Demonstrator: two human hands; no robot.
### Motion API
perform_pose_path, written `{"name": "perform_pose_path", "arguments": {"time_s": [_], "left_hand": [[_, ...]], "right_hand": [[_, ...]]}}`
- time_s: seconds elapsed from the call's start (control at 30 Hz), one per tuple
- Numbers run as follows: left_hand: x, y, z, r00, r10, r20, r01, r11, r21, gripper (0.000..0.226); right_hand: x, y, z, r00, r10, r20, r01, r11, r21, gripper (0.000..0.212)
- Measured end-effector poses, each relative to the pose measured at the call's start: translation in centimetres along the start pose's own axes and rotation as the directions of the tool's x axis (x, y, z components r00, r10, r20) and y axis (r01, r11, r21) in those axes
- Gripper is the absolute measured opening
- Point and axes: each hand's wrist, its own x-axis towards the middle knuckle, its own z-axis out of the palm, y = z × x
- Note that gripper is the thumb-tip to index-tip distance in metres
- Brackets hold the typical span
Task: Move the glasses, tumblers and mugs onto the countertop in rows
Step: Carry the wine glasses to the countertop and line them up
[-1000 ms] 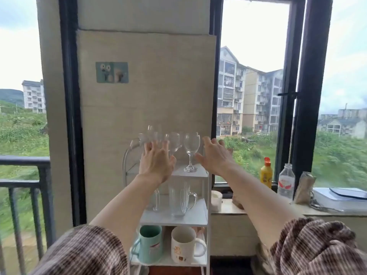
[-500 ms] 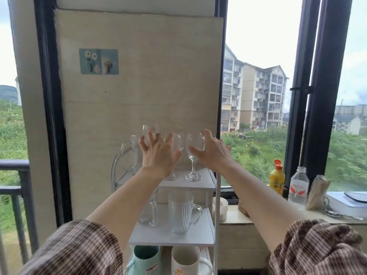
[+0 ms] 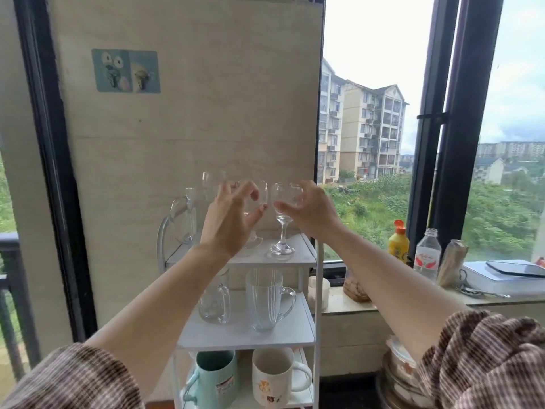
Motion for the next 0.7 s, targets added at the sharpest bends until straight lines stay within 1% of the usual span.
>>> {"name": "perform_pose_path", "arguments": {"time_s": [0.07,0.17,0.27,0.37,0.43,0.53,0.6,0.7], "left_hand": [[0.0,0.2,-0.9,0.999,0.013,-0.042,-0.016,0.997,-0.075,0.023],[0.4,1.3,-2.1,0.996,0.004,-0.093,-0.021,0.983,-0.184,0.023],[1.0,3.6,-2.7,0.993,0.013,-0.121,-0.051,0.948,-0.313,0.022],[0.9,6.6,-2.2,0.992,0.058,-0.114,-0.102,0.899,-0.426,0.029],[0.3,8.8,-1.1,0.991,0.097,-0.089,-0.129,0.852,-0.508,0.039],[-1.3,12.6,1.5,0.988,0.153,-0.006,-0.123,0.770,-0.627,0.062],[-2.9,15.8,3.7,0.983,0.165,0.079,-0.064,0.713,-0.699,0.074],[-5.8,21.5,7.3,0.960,0.195,0.203,0.039,0.624,-0.780,0.083]], "right_hand": [[-0.7,-0.6,-1.2,0.999,-0.013,-0.038,0.016,0.998,0.064,0.073],[-1.7,-1.3,-3.4,0.992,-0.024,-0.127,0.039,0.992,0.123,0.074],[-2.8,-1.3,-6.3,0.985,0.020,-0.172,0.015,0.980,0.197,0.077],[-4.8,-0.4,-9.7,0.973,0.071,-0.219,-0.021,0.975,0.223,0.076],[-6.9,0.7,-12.4,0.958,0.122,-0.261,-0.055,0.966,0.251,0.072],[-10.8,2.9,-16.6,0.924,0.230,-0.307,-0.147,0.952,0.270,0.067],[-14.0,4.5,-19.7,0.896,0.296,-0.330,-0.217,0.942,0.255,0.066],[-19.2,7.1,-24.8,0.853,0.363,-0.374,-0.307,0.930,0.203,0.063]]}}
